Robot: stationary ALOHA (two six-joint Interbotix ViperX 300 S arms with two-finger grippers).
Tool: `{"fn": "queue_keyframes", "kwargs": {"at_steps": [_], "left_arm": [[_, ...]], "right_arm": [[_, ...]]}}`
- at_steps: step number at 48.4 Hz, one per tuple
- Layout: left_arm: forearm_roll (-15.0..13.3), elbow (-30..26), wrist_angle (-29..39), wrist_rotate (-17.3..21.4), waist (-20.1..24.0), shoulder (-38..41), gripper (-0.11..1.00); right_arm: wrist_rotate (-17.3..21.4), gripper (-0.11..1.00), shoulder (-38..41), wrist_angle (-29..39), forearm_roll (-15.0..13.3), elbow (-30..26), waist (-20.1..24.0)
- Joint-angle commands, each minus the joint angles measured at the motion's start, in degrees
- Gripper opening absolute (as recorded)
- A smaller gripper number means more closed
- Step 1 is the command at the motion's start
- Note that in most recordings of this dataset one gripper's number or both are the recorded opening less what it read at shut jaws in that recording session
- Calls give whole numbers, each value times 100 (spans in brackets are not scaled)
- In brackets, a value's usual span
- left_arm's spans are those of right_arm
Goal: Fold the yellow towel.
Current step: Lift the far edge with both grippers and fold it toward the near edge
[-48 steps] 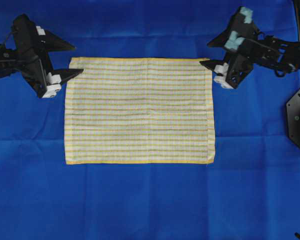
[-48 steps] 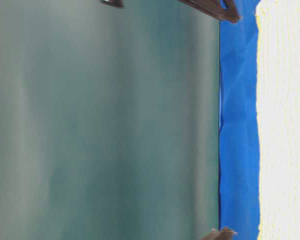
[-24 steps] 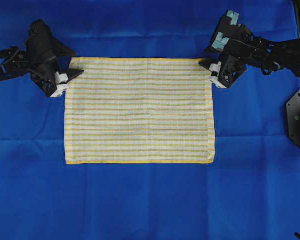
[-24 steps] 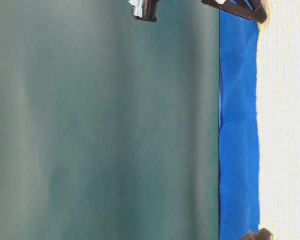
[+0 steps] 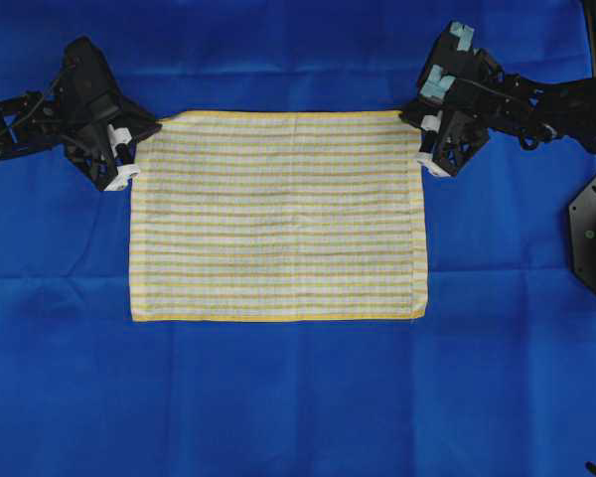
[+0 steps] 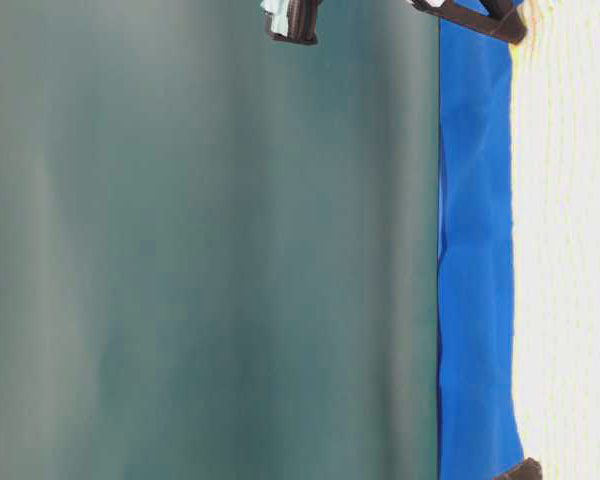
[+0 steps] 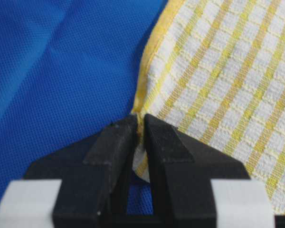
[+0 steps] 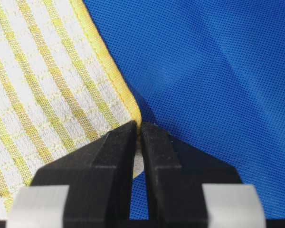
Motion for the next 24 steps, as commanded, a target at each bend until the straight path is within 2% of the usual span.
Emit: {"fn": "queue_keyframes", "kwargs": {"at_steps": [1, 24], "left_arm": [[-9, -26, 18, 18, 44, -97, 5], [9, -167, 826, 308, 176, -1151, 5]], "right_arm": [[9, 4, -123, -18, 18, -35, 0], [9, 4, -817, 290, 18, 0, 0]]}}
